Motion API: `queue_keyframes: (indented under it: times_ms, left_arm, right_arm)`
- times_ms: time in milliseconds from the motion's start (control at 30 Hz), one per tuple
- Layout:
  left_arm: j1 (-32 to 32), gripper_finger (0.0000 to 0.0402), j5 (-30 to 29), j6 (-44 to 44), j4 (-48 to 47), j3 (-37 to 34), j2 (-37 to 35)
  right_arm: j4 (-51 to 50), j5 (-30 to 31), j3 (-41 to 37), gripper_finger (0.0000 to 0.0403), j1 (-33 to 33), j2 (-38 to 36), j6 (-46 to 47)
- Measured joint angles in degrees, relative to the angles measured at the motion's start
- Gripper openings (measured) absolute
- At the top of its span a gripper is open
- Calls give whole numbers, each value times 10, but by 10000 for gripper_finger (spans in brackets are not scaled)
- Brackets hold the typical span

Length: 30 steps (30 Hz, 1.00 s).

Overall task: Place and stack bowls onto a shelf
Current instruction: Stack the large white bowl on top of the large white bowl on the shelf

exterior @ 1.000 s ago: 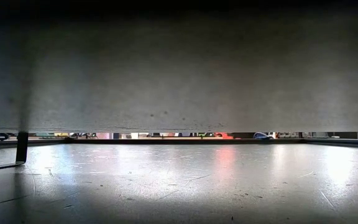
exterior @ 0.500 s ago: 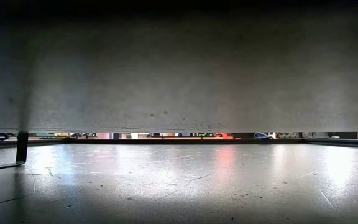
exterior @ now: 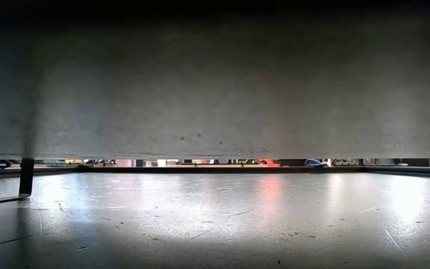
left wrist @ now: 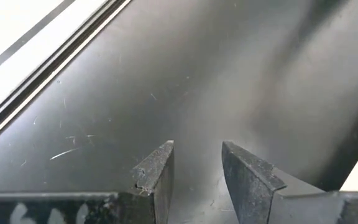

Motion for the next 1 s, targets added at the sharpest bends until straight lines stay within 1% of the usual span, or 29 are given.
queue_keyframes:
  times_ms: [133,200,367,467,667,867,933,1000]
  left_arm:
    - [-10,116,0,0,0,0,0]
    - [-17,116,0,0,0,0,0]
    - [-32,116,-1,6,-2,0,0]
    - [-36,116,-1,14,-4,0,0]
    - [-38,116,-4,33,-5,-2,0]
    - [-38,116,-4,39,-7,-24,0]
    - [-38,116,-4,39,-7,-35,0]
    - [-38,116,-4,39,-7,-43,0]
  right_arm:
    - [-63,10,0,131,-3,-18,28]
    - [-113,10,0,128,-4,-27,41]
    - [-247,12,0,123,-4,-50,110]
    - [-304,12,0,123,-2,-62,156]
    - [-381,8,-5,124,4,-82,223]
    - [-487,8,-9,121,23,-84,302]
    - [-493,7,-13,121,34,-84,319]
    - [-493,-9,-20,121,44,-85,335]
